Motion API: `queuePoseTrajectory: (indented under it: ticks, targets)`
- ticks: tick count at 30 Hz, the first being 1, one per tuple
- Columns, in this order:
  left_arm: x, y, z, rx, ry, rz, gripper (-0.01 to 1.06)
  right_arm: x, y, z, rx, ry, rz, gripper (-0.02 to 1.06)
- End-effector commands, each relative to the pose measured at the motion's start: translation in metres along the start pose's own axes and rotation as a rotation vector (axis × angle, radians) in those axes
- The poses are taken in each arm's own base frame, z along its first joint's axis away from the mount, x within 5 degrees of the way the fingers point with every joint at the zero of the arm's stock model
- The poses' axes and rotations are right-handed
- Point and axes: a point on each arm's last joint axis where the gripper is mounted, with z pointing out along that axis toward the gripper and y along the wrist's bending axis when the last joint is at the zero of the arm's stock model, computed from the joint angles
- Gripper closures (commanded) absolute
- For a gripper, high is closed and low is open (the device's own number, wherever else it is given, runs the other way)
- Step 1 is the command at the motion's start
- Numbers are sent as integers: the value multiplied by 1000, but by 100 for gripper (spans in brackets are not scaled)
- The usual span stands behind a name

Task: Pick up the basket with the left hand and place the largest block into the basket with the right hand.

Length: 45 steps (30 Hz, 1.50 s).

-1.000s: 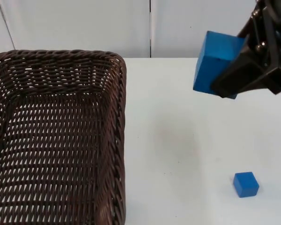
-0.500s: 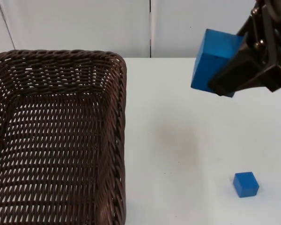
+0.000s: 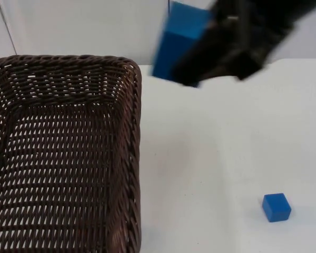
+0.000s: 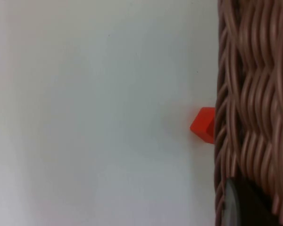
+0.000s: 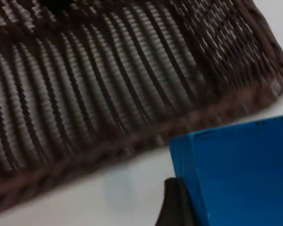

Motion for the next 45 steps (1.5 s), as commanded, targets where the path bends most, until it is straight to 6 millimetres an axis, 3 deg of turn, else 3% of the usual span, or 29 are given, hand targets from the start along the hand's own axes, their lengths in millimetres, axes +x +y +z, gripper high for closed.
queuePoseTrajectory:
  ticks: [1, 4, 11, 15, 31, 33, 35, 36, 40, 41, 43, 45]
  targets:
    - [-1, -2, -2, 15, -21, -12, 105, -12, 5, 9, -29, -6, -17, 105]
    - [-1, -2, -2, 15, -21, -12, 105, -33, 11, 33, -76, -3, -49, 105]
    - [0, -2, -2, 19, -9, 8, 105, -59, 15, 73, -123, 3, -51, 105]
    - [0, -2, -2, 20, -7, 16, 105, -58, 12, 92, -132, 21, -45, 105]
    - [0, -2, -2, 18, -9, 16, 105, -41, 13, 130, -153, 89, -27, 102]
    - [0, -2, -2, 18, -9, 16, 105, -38, 13, 134, -158, 99, -25, 93]
    - [0, -2, -2, 17, -10, 16, 105, -38, 13, 135, -160, 101, -25, 76]
    - [0, -2, -2, 17, -10, 16, 105, -38, 13, 135, -160, 101, -25, 76]
    - [0, -2, -2, 17, -10, 16, 105, -37, 13, 136, -155, 103, 15, 41]
    - [0, -2, -2, 17, -10, 16, 105, -37, 13, 136, -155, 103, 15, 41]
    - [0, -2, -2, 17, -10, 16, 105, -38, 13, 135, -154, 101, 23, 28]
    - [0, -2, -2, 16, -12, 16, 105, -39, 11, 132, -142, 100, 10, 26]
